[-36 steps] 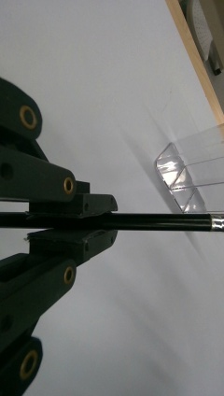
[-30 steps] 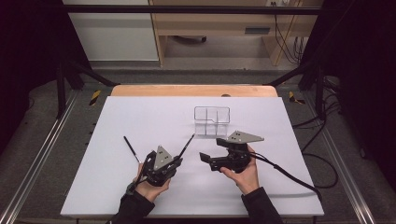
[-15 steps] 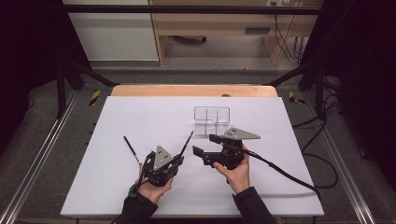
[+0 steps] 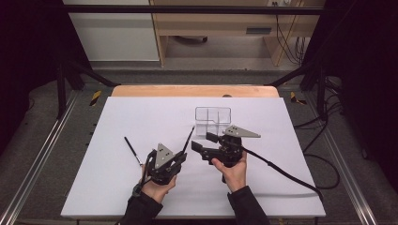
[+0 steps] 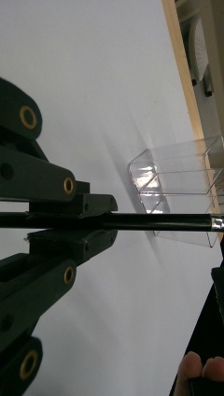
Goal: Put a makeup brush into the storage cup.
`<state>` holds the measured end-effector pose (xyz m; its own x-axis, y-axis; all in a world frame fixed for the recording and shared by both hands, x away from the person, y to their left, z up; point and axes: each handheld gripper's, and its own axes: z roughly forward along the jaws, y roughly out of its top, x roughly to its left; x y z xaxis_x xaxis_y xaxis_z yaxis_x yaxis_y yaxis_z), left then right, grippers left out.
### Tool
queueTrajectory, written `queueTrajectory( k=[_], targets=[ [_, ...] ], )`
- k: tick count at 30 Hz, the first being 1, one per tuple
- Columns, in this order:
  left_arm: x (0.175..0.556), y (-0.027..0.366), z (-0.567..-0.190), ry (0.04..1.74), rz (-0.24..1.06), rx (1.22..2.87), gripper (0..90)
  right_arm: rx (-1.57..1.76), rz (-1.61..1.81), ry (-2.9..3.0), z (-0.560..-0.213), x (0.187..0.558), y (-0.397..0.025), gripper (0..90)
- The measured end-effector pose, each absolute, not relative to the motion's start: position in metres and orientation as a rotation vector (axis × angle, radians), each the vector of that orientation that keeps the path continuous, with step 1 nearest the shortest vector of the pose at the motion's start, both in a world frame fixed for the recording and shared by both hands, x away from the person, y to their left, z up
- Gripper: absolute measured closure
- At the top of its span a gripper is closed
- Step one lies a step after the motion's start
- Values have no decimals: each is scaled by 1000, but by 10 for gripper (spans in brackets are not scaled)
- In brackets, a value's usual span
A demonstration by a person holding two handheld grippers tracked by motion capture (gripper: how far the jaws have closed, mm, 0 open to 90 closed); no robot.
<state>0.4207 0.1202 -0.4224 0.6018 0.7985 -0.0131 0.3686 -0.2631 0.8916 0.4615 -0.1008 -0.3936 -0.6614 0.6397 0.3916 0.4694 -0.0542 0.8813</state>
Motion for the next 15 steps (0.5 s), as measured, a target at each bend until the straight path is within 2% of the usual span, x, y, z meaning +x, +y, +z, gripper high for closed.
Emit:
queueTrajectory(
  k=[9,15],
  targets=[
    [421,116,-423,946,555,1858,828,1256,1844,2042,-397,464,-98,311],
    [419,109,-425,939,554,1867,828,1264,1860,2030,-399,465,-96,389]
  ],
)
